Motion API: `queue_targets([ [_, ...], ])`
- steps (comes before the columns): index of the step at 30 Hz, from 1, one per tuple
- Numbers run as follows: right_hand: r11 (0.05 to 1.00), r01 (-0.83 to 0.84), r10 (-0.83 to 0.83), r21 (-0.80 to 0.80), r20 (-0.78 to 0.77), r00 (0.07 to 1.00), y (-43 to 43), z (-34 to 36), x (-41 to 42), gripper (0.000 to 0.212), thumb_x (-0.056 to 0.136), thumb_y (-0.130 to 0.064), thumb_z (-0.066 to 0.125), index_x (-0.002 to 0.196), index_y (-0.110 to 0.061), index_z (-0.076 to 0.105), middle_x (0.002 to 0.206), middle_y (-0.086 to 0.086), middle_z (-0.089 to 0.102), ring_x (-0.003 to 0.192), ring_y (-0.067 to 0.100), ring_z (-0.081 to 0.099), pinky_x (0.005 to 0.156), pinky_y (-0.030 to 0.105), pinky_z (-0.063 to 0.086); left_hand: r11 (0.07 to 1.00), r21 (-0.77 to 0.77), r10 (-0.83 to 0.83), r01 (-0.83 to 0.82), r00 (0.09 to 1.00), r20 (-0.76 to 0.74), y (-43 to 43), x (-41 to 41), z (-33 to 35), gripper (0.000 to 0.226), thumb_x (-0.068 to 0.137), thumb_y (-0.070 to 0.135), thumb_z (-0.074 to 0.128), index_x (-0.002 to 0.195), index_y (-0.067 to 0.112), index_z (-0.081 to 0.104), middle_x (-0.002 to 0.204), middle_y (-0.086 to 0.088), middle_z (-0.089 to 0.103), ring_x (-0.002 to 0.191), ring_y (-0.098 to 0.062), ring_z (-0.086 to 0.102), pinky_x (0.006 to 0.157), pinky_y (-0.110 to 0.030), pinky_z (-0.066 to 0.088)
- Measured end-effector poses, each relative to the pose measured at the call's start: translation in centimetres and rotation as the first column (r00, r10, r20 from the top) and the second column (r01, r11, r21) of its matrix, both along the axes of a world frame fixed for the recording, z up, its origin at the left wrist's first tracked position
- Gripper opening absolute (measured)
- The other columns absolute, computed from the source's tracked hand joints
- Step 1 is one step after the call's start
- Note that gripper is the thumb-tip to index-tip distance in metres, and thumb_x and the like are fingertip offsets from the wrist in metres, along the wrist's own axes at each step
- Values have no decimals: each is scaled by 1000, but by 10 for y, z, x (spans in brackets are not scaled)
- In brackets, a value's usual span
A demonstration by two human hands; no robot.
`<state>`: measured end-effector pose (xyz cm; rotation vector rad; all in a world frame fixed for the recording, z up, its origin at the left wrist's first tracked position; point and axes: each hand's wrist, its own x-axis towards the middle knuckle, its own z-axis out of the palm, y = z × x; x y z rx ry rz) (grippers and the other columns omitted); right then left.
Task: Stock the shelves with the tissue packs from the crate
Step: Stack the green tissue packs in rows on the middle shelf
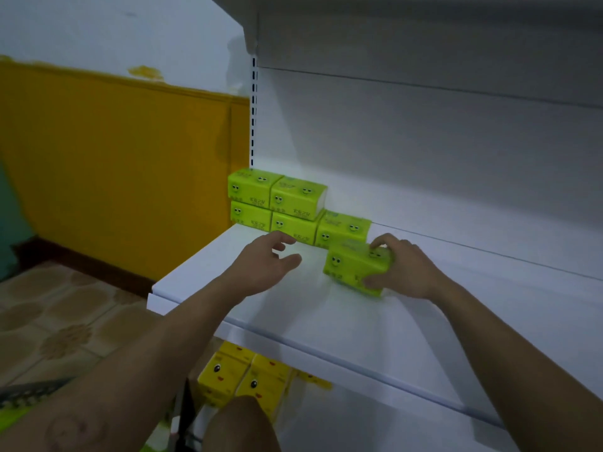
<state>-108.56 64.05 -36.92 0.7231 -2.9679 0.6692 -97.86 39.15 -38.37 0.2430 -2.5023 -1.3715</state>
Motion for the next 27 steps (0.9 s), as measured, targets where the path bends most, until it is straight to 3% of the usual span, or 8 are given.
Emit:
queue_targets([
  [3, 982, -99, 87, -163, -74, 993, -7, 21, -16, 67, 60, -25, 90, 113, -29, 50, 112, 7, 53, 100, 26, 50, 77, 31, 39, 999, -31, 40, -40, 999, -13, -19, 1, 4, 33, 90, 34, 66, 122, 28, 59, 119, 1, 56, 106, -17, 57, 82, -30, 47],
  [6, 991, -94, 72, -97, -210, 975, -27, 43, -51, 73, 60, -22, 88, 123, -24, 51, 118, 14, 48, 109, 31, 45, 84, 30, 36, 995, -56, 85, -85, 996, -8, -37, 1, 2, 34, 90, 32, 67, 122, 25, 58, 117, 0, 58, 107, -20, 57, 89, -37, 50],
  [11, 996, -33, 20, -78, -171, 985, -61, 40, -106, 54, 66, -6, 77, 115, -18, 59, 130, 18, 45, 121, 33, 43, 90, 27, 36, 994, -52, 95, -95, 995, -6, -46, 0, 1, 35, 90, 32, 66, 123, 25, 57, 116, 2, 57, 107, -18, 56, 88, -35, 49],
  [15, 998, 39, -46, -41, -190, 981, -68, 20, -108, 47, 67, -11, 74, 112, -17, 63, 121, 13, 55, 118, 32, 47, 91, 32, 42, 993, -60, 101, -101, 995, -9, -56, 4, -5, 37, 90, 33, 66, 125, 26, 56, 115, 4, 56, 106, -16, 56, 83, -28, 44],
  [18, 992, 121, -113, 46, -148, 982, -71, 28, -92, 58, 72, -20, 72, 128, -27, 55, 139, 14, 43, 133, 33, 35, 106, 42, 37, 992, -67, 109, -108, 994, 4, -64, 6, -12, 37, 91, 32, 65, 126, 25, 56, 116, 3, 57, 106, -16, 56, 82, -28, 43],
  [21, 980, 99, -140, -171, -249, 958, -94, 32, -46, 60, 75, -14, 69, 132, -23, 53, 146, 13, 38, 137, 30, 32, 108, 37, 31, 993, -26, 119, -119, 993, -1, -70, 9, -22, 35, 90, 31, 67, 123, 24, 58, 114, 3, 59, 105, -17, 58, 85, -30, 45],
  [24, 918, -87, -34, -387, -296, 954, -146, 14, 23, 45, 77, -14, 69, 122, -16, 59, 125, 7, 56, 116, 22, 53, 94, 29, 38, 992, -15, 122, -122, 992, -10, -83, 21, -34, 33, 91, 31, 66, 122, 23, 58, 112, 4, 59, 105, -16, 59, 80, -29, 45],
  [27, 758, -250, 156, -603, -204, 966, -207, -13, 101, 27, 82, -15, 68, 108, -19, 61, 108, -3, 65, 90, 10, 63, 77, 27, 51, 979, -32, 197, -199, 978, -72, -112, 48, -47, 29, 93, 29, 64, 121, 22, 61, 112, 4, 61, 100, -14, 59, 78, -29, 46],
])
